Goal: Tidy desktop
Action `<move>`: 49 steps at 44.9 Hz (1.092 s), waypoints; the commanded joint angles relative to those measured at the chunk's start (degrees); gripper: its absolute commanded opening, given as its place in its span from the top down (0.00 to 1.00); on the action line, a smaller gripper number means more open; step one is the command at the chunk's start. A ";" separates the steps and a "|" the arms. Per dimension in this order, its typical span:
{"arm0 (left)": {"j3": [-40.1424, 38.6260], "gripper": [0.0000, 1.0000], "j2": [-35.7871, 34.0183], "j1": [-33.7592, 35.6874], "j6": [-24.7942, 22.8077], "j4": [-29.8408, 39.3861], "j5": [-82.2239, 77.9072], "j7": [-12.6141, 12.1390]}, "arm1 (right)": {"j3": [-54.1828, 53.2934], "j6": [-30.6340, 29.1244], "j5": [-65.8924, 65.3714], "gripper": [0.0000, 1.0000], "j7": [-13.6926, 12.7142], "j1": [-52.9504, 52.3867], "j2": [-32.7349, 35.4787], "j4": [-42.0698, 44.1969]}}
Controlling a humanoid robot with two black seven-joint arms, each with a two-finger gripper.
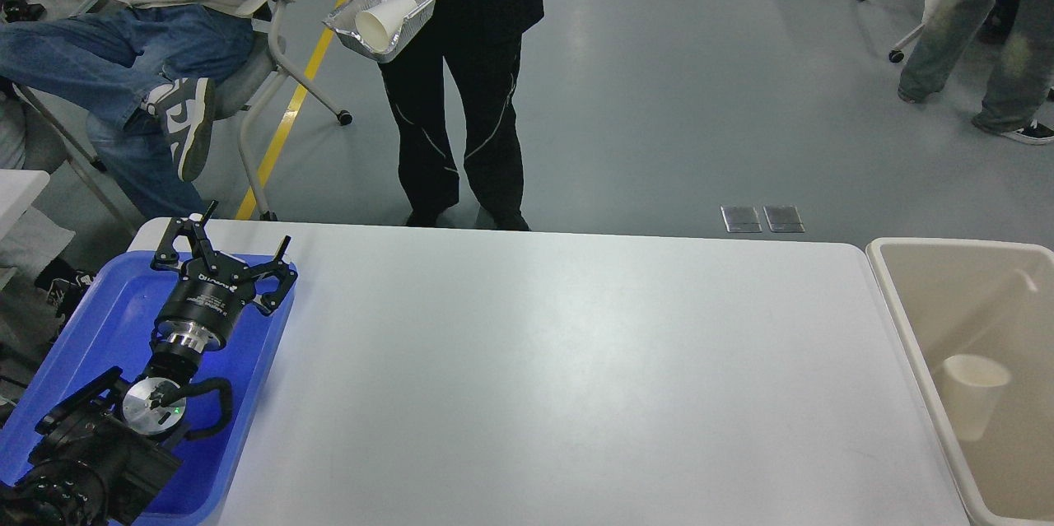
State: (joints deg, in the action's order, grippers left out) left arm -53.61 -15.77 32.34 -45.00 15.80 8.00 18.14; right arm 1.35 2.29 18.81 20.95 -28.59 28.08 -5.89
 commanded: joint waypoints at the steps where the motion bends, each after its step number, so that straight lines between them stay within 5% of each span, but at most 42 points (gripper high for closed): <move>1: -0.01 0.00 0.03 -0.08 0.00 -0.07 0.09 0.06 | -0.12 0.08 -0.01 0.14 -0.03 -0.15 -0.13 2.37; 10: -0.01 0.00 0.03 -0.08 0.00 -0.07 0.09 0.06 | -3.27 -0.09 0.08 0.03 -0.21 -0.59 -0.75 4.40; 35: -0.01 0.00 0.03 0.01 0.00 -0.07 0.09 0.06 | -17.43 -1.93 0.17 0.02 -1.34 -6.21 1.36 4.05; 40: -0.01 0.00 0.03 -0.08 0.00 -0.07 0.09 0.06 | -18.66 -9.30 0.87 0.02 -4.77 -7.27 2.85 4.05; 49: -0.01 0.00 0.03 0.01 0.00 -0.07 0.09 0.06 | -30.08 -22.49 0.87 0.01 -5.04 -6.74 6.37 0.63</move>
State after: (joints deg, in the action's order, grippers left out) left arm -53.62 -15.73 32.32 -45.00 15.73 8.09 18.20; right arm -19.52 -8.21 19.57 17.42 -34.64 31.18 -2.35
